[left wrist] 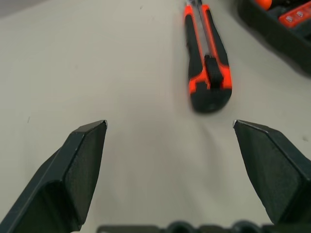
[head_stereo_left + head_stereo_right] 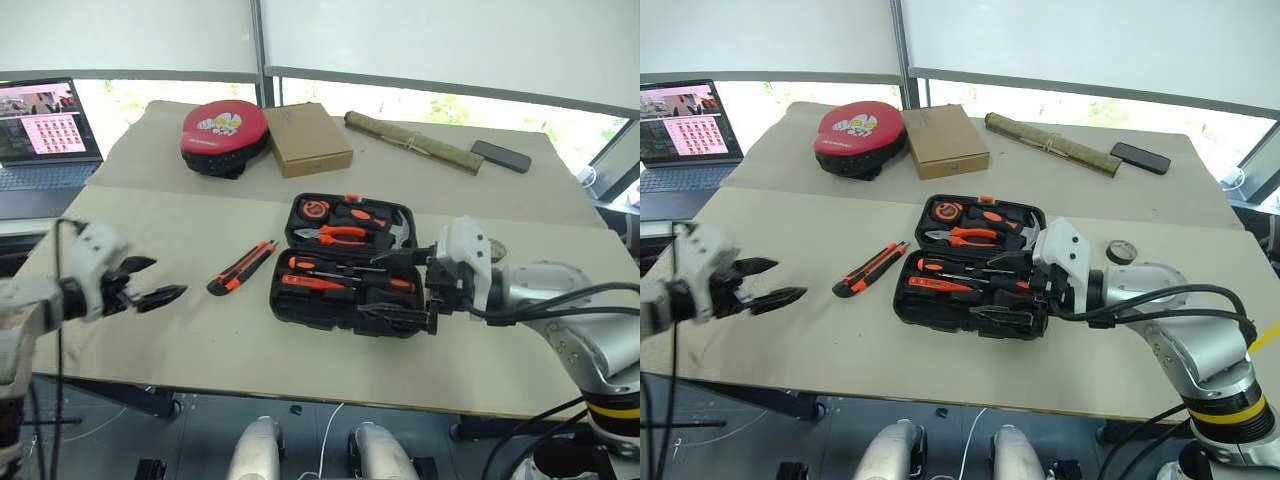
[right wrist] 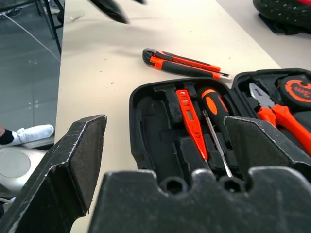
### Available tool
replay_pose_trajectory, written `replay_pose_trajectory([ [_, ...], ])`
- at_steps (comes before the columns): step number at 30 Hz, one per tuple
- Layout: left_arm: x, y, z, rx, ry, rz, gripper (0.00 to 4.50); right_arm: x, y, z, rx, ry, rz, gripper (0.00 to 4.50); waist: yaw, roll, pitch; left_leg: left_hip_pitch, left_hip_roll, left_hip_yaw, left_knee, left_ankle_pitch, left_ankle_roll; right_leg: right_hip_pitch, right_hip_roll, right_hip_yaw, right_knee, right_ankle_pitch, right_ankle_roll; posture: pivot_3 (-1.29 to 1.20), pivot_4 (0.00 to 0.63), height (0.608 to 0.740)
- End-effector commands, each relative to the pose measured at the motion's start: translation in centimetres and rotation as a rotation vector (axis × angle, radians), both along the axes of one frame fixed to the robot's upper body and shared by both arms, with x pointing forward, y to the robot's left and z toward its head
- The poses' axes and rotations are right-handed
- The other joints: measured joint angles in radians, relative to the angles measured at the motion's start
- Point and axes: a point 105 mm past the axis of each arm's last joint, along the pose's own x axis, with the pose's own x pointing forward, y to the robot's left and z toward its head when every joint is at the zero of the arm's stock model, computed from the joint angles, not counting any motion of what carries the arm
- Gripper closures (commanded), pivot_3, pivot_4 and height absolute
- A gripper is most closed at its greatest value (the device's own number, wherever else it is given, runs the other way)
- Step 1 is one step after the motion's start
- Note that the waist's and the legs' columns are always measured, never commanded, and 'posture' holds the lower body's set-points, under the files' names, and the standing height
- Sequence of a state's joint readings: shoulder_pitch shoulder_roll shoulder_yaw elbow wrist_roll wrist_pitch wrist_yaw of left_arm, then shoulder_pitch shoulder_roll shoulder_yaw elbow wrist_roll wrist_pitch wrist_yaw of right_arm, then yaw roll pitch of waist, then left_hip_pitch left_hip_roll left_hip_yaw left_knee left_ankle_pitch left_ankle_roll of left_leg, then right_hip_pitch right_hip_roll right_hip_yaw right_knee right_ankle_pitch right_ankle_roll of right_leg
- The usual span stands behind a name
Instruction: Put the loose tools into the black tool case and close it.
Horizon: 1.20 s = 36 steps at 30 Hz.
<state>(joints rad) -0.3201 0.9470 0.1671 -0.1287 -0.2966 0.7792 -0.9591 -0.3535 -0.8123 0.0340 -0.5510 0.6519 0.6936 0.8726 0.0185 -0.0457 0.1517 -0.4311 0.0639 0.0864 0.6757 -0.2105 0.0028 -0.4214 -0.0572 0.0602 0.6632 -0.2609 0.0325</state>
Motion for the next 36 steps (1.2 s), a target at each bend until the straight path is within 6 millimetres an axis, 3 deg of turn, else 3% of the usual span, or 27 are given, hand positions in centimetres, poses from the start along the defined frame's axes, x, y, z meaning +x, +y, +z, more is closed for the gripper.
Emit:
replay_pose_trajectory([
  [1,2.0,-2.3,0.0,0.026,0.050,-0.035,0.04,-0.9,0.0,0.7,0.004,-0.034,-0.007,0.00,-0.006,0.000,0.000,-0.001,0.001,0.000,0.000,0.000,0.000,-0.001,0.001,0.000,0.000,0.000,0.000,0.00,0.150,0.740],
  [6,4.8,-5.1,-0.7,0.104,0.122,-0.059,0.04,-1.7,-0.1,0.2,0.010,-0.032,-0.054,0.00,-0.011,0.000,0.000,-0.001,0.001,-0.001,0.000,0.000,0.000,-0.001,0.003,0.001,0.000,0.000,0.000,0.00,0.150,0.740],
  [9,5.3,-5.8,-2.0,0.158,0.182,-0.091,0.04,-2.1,0.0,0.0,0.004,-0.034,-0.068,0.00,-0.020,0.000,0.000,-0.001,0.001,-0.001,0.000,0.000,0.000,-0.001,0.003,0.002,0.000,0.000,0.000,0.00,0.150,0.740],
  [17,5.2,-4.6,-5.2,0.267,0.281,-0.093,0.04,-2.1,-0.1,-0.2,-0.009,-0.053,-0.100,0.00,-0.027,0.000,0.000,0.000,0.001,-0.001,0.000,0.000,0.000,0.000,0.003,0.002,0.000,0.000,0.000,0.00,0.150,0.740],
  [20,5.3,-4.2,-5.3,0.257,0.277,-0.085,0.80,-2.0,-0.1,-0.1,-0.007,-0.059,-0.107,0.00,-0.027,0.000,0.000,0.000,0.001,-0.001,0.000,0.000,0.000,0.000,0.003,0.002,0.001,0.000,0.000,0.00,0.150,0.740],
  [25,6.3,-3.3,-3.2,0.186,0.192,-0.017,2.57,-2.0,0.0,0.0,-0.005,-0.064,-0.110,0.00,-0.032,0.000,0.000,0.001,0.001,-0.002,0.000,0.000,0.000,0.000,0.003,0.002,0.001,0.000,0.000,0.00,0.150,0.740],
  [27,7.2,-3.7,-1.0,0.149,0.090,-0.038,2.87,-2.0,-0.1,0.1,0.000,-0.062,-0.115,0.00,-0.032,0.000,0.000,0.000,0.001,-0.002,0.000,0.000,0.000,-0.001,0.003,0.002,0.001,0.000,0.000,0.00,0.150,0.740],
  [29,8.0,-5.5,1.6,0.077,-0.024,-0.108,2.87,-2.0,-0.2,0.1,0.004,-0.055,-0.119,0.00,-0.030,-0.001,0.000,-0.001,0.001,-0.002,0.000,0.000,0.000,-0.001,0.003,0.002,0.001,0.000,0.000,0.00,0.150,0.740],
  [31,7.3,-9.2,4.8,-0.011,-0.156,-0.323,2.87,-2.1,-0.4,0.0,0.003,-0.047,-0.123,0.00,-0.023,-0.001,0.001,-0.002,0.001,-0.002,0.001,0.000,0.000,-0.002,0.003,0.002,0.001,0.000,0.000,0.00,0.150,0.740],
  [32,6.4,-10.8,5.5,-0.026,-0.179,-0.435,2.87,-2.1,-0.5,0.0,0.002,-0.045,-0.125,0.00,-0.014,-0.001,0.001,-0.004,0.001,-0.002,0.002,0.000,0.000,-0.002,0.002,0.001,0.000,0.000,0.001,0.00,0.150,0.740],
  [36,3.4,-14.1,5.1,-0.017,-0.150,-0.730,2.87,-2.0,-0.7,-0.1,0.006,-0.032,-0.136,0.00,-0.005,-0.001,0.001,-0.008,-0.001,-0.002,0.004,-0.001,0.002,-0.002,0.000,0.000,-0.003,0.001,0.003,0.00,0.150,0.740],
])
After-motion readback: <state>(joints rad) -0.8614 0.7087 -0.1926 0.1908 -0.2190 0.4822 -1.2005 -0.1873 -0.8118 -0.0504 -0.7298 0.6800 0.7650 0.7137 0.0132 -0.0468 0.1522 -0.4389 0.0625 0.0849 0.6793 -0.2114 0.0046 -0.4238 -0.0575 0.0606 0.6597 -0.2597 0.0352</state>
